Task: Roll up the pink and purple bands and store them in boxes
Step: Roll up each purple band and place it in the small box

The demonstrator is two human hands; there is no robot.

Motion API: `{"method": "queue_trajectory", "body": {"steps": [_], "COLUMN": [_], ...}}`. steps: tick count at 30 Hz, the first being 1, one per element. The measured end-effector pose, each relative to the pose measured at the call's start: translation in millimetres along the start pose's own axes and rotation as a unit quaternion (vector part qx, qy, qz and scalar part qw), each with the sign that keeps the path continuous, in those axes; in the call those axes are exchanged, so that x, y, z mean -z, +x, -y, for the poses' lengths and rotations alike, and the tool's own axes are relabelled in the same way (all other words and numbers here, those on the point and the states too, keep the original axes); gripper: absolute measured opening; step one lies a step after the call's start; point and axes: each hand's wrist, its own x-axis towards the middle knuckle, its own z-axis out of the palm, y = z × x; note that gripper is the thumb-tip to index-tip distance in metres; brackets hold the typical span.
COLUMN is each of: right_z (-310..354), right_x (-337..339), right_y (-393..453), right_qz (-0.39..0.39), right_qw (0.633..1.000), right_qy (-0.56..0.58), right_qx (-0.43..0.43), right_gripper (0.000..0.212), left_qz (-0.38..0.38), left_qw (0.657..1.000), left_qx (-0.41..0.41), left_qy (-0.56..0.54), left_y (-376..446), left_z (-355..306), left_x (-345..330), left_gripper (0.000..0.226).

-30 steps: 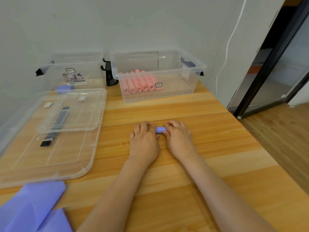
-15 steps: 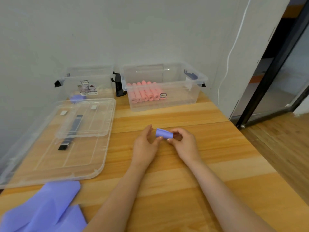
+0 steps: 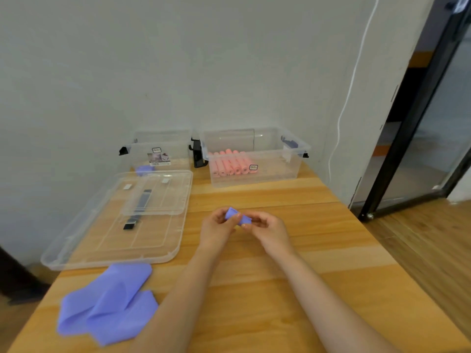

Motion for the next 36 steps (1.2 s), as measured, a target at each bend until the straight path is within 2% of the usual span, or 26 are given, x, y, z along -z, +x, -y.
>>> {"method": "queue_trajectory", "body": {"steps": [3,6,8,13,15,20,22,25,29,32,36], "right_z": [17,35,45,61,67,75,87,102,107,107,111], "right_x": [0,-1,-4,-15,-20,-44,-59,-84,-123,-149,-169], "right_y": [-7,-9,-9,9,26,114,157,211,256,274,291], "right_qz": [0.000,-0.017,-0.025,-0.004,-0.009,-0.023,-0.002,0.071,0.126,0.160,0.167], "right_qw": [1.000,0.997,0.996,0.991,0.988,0.962,0.960,0.963,0.962,0.957,0.955], "right_qy": [-0.029,-0.057,-0.067,-0.108,-0.120,-0.170,-0.165,-0.166,-0.179,-0.202,-0.229], "right_qx": [0.011,0.039,0.051,0.082,0.099,0.214,0.228,0.199,0.162,0.131,0.086], "right_gripper": [0.018,0.016,0.017,0.016,0.014,0.010,0.011,0.017,0.017,0.011,0.020], "left_qz": [0.003,0.049,0.066,0.011,0.003,-0.023,-0.056,-0.100,-0.134,-0.183,-0.222], "left_qw": [0.998,0.998,0.997,0.992,0.990,0.989,0.989,0.988,0.988,0.982,0.942], "left_qx": [-0.025,-0.022,-0.050,-0.096,-0.113,-0.145,-0.138,-0.112,-0.073,-0.047,-0.052], "left_qy": [0.054,-0.017,-0.008,0.076,0.081,0.033,-0.010,-0.043,-0.035,0.010,0.248], "left_y": [-9,-21,-24,-2,16,103,145,194,230,245,247], "left_z": [-18,-34,-42,-58,-64,-85,-94,-99,-95,-90,-88], "left_x": [6,18,26,35,36,37,45,65,100,122,151], "left_gripper": [0.007,0.017,0.024,0.024,0.030,0.015,0.013,0.012,0.017,0.026,0.030]}}
